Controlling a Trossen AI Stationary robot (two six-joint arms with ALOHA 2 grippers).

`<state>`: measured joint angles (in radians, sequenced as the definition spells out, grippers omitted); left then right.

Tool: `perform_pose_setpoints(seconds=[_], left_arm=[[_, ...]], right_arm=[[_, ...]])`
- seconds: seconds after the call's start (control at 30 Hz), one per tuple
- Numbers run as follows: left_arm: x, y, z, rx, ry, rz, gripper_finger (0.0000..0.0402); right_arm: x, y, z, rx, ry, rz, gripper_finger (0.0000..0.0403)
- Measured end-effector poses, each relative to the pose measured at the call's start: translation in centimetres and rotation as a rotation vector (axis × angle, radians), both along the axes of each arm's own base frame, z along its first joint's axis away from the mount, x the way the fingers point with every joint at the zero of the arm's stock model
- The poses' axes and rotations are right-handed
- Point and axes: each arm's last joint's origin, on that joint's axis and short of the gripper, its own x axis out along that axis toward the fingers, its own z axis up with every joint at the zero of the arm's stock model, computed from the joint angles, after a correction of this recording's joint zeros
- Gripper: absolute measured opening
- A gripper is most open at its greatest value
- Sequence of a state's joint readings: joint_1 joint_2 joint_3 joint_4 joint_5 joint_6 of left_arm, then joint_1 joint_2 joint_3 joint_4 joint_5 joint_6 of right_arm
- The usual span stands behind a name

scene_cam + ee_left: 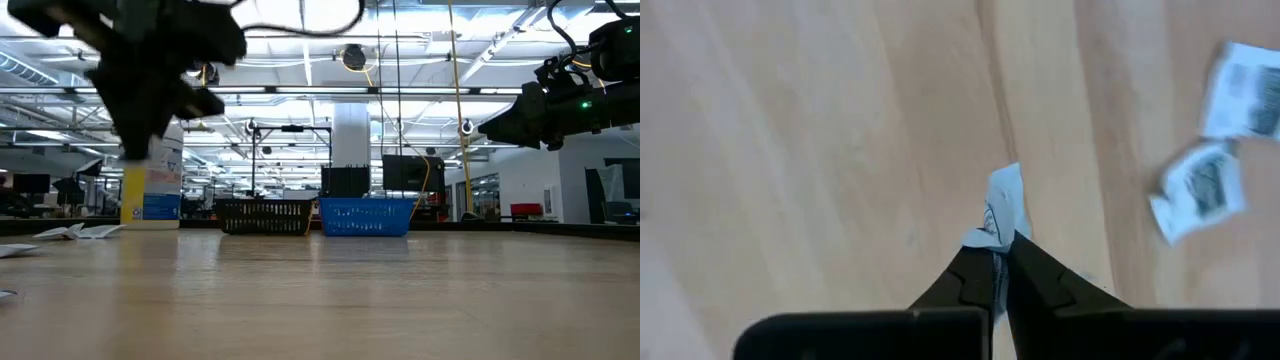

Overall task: Pick & Place First Aid Supplies
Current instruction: Put the gray towelette pack into the yellow basket

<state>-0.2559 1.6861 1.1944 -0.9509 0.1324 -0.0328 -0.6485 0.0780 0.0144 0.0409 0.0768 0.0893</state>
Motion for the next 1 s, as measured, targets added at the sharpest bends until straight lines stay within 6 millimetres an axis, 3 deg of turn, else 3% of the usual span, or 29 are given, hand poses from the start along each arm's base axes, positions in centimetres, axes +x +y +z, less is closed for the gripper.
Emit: perform_pose_setpoints(seconds=[0.3, 0.47, 0.73, 1.0], left_arm=[[-1.8, 2.3, 5.4, 0.015, -0.056, -0.122, 0.0007], [-1.5, 4.6, 7.0, 0.015, -0.068, -0.036, 0.0009], [-1.1, 12.6, 8.4, 0.037, -0.129, 0.248, 0.0009], [-4.0, 21.6, 8.4, 0.071, -0.115, 0.614, 0.0008]], right_arm=[[0.0, 0.0, 0.0, 0.000, 0.000, 0.000, 0.0228], [0.0, 0.0, 0.0, 0.000, 0.000, 0.000, 0.0228], [0.0, 0.0, 0.0, 0.000, 0.000, 0.000, 0.0228], [0.0, 0.0, 0.0, 0.000, 0.000, 0.000, 0.0228]])
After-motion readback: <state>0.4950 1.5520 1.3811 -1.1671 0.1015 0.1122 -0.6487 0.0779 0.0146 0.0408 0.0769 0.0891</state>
